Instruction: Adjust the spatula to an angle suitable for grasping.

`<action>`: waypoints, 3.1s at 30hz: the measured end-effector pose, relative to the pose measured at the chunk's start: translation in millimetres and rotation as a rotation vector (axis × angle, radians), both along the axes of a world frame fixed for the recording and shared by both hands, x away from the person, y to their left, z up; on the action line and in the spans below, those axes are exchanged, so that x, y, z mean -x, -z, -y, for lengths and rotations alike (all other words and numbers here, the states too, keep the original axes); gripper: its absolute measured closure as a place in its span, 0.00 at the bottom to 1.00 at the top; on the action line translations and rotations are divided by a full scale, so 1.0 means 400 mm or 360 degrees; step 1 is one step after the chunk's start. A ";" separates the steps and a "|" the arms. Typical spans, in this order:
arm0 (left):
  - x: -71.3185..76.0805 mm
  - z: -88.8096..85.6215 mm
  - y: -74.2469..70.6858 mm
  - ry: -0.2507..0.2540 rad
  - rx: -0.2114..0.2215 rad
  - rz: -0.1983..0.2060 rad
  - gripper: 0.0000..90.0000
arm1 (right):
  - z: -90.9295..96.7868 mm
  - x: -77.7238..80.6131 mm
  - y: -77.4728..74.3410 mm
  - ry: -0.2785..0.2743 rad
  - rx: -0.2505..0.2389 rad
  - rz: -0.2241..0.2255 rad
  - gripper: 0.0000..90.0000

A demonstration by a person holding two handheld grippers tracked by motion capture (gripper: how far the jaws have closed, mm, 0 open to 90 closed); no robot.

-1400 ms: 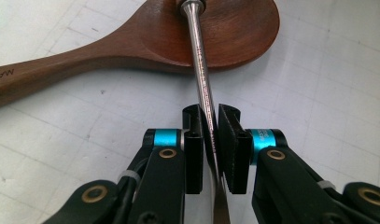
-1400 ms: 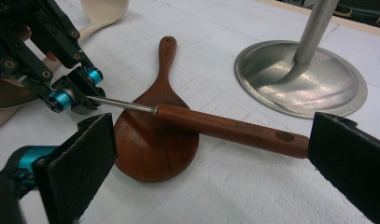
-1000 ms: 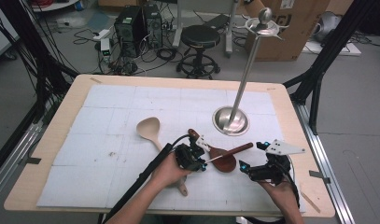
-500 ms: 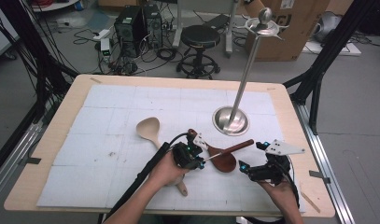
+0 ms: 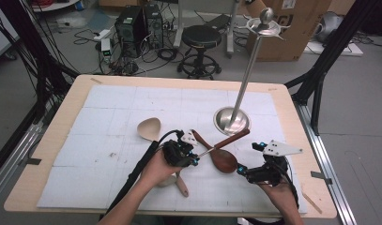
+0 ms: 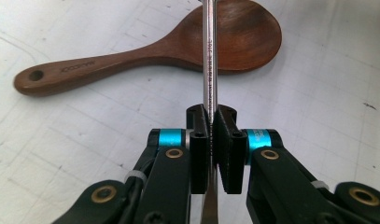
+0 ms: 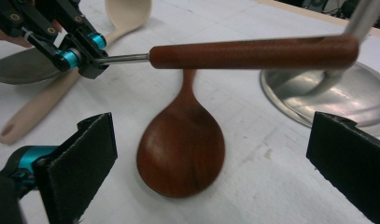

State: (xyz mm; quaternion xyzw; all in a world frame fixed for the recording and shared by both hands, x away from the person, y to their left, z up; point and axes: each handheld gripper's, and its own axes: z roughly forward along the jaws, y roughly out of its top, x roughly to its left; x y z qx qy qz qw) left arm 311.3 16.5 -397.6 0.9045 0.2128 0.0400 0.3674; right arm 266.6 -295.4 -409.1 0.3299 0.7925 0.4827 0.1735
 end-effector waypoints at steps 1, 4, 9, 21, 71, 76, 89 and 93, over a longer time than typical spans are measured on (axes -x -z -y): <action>0.001 -0.005 -0.003 -0.0005 0.0005 0.0006 0.94 | -0.005 0.000 -0.002 -0.0013 -0.0013 -0.0002 0.01; 0.002 -0.018 -0.012 -0.0012 0.0020 0.0015 0.94 | -0.023 -0.001 -0.010 -0.0041 -0.0057 -0.0001 0.01; 0.004 -0.040 -0.022 -0.0040 0.0059 0.0026 0.94 | -0.048 -0.004 -0.027 -0.0112 -0.0158 0.0037 0.02; 0.018 -0.070 -0.039 -0.0035 0.0089 0.0036 0.94 | -0.095 -0.036 -0.030 -0.0133 -0.0188 -0.0127 0.39; 0.006 -0.108 -0.022 0.0018 0.0099 -0.0105 0.93 | -0.213 -0.098 -0.091 -0.0144 -0.0393 -0.0184 0.57; 0.012 -0.112 -0.029 0.0018 0.0110 -0.0060 0.93 | -0.229 -0.102 -0.099 -0.0162 -0.0412 -0.0192 0.57; 0.032 -0.129 -0.055 0.0020 0.0223 -0.0002 0.93 | -0.261 -0.107 -0.138 -0.0275 -0.0537 -0.0207 0.71; 0.038 -0.149 -0.061 0.0026 0.0279 -0.0005 0.92 | -0.275 -0.104 -0.160 -0.0342 -0.0590 -0.0221 0.76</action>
